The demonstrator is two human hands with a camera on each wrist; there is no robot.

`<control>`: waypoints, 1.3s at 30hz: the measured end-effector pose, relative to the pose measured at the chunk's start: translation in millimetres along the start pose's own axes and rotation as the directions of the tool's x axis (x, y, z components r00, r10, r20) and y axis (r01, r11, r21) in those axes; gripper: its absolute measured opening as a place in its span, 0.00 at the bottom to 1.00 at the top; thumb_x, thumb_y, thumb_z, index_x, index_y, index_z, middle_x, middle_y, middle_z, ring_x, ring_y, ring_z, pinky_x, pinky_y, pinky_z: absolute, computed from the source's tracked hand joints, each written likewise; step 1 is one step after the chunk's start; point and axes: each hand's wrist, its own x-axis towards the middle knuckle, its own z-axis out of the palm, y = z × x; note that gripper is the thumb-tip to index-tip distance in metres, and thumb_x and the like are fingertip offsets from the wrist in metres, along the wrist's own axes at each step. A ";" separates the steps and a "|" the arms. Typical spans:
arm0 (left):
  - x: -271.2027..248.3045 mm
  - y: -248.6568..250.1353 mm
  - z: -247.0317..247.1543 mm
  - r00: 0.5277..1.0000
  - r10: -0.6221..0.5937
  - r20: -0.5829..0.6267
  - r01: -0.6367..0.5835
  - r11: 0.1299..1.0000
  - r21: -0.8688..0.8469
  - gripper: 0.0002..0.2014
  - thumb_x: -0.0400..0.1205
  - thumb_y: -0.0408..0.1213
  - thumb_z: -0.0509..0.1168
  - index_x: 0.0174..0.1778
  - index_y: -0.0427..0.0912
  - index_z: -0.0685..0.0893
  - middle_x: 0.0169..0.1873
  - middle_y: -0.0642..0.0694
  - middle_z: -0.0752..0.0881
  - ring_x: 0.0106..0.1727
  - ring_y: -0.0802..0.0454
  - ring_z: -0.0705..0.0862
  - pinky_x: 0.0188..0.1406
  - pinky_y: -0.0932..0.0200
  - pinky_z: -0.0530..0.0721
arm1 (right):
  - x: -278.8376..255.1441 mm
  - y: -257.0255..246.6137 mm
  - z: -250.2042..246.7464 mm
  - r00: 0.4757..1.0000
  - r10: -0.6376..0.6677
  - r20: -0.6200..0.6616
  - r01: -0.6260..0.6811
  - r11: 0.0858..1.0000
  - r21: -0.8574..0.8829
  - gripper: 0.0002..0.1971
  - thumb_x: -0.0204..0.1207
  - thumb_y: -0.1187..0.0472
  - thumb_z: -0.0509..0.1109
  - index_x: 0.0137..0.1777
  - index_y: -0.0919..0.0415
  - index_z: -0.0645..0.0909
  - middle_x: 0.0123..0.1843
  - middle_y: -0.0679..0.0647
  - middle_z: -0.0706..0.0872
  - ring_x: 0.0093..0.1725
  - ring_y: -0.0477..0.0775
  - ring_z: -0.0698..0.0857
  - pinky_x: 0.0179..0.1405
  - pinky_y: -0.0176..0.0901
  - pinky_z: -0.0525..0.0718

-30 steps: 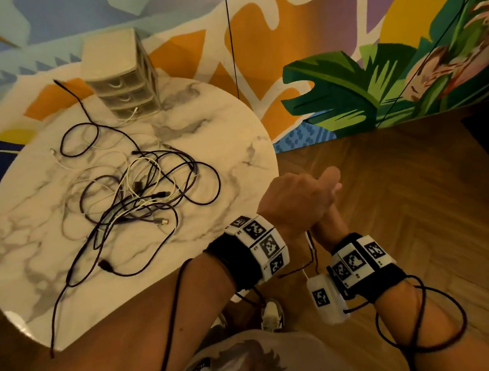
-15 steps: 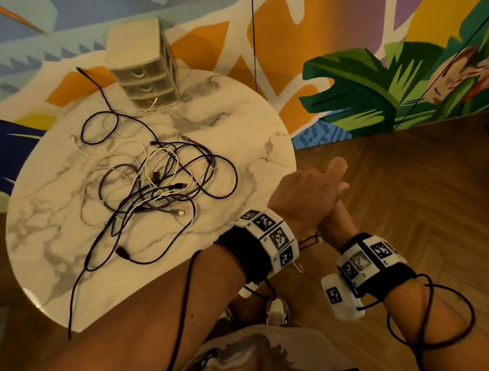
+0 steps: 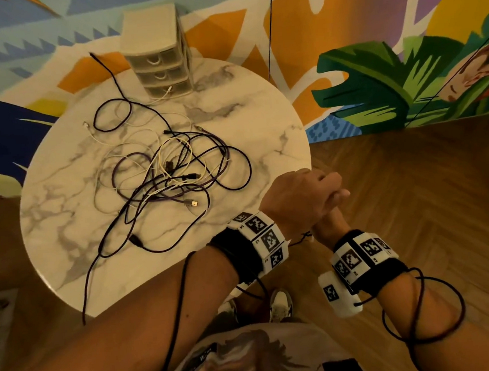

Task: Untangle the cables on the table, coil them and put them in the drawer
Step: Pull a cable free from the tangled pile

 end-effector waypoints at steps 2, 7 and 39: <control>-12.9 -9.7 -10.8 0.994 -0.080 0.072 0.082 0.996 -0.022 0.18 0.84 0.54 0.53 0.52 0.44 0.78 0.40 0.46 0.85 0.38 0.49 0.83 0.32 0.59 0.74 | 3.1 5.9 8.2 0.999 0.021 0.024 -0.020 0.999 -0.028 0.18 0.83 0.72 0.56 0.33 0.55 0.71 0.30 0.53 0.75 0.27 0.44 0.78 0.26 0.32 0.76; -89.7 -84.1 -21.0 0.744 -0.547 0.384 0.523 0.834 0.175 0.18 0.85 0.55 0.49 0.56 0.46 0.74 0.51 0.45 0.85 0.47 0.46 0.82 0.43 0.52 0.78 | 6.9 21.7 20.9 0.985 0.114 0.130 -0.112 0.993 -0.028 0.18 0.88 0.56 0.47 0.58 0.50 0.81 0.31 0.58 0.79 0.20 0.42 0.68 0.25 0.30 0.70; -95.6 -99.5 -86.4 0.665 -0.625 0.408 0.612 0.143 -0.778 0.03 0.82 0.27 0.63 0.47 0.37 0.81 0.37 0.39 0.87 0.34 0.49 0.84 0.32 0.57 0.84 | 17.8 -16.3 94.9 0.957 0.091 0.275 -0.124 0.987 0.106 0.16 0.69 0.58 0.51 0.35 0.63 0.79 0.34 0.63 0.72 0.25 0.44 0.65 0.22 0.31 0.61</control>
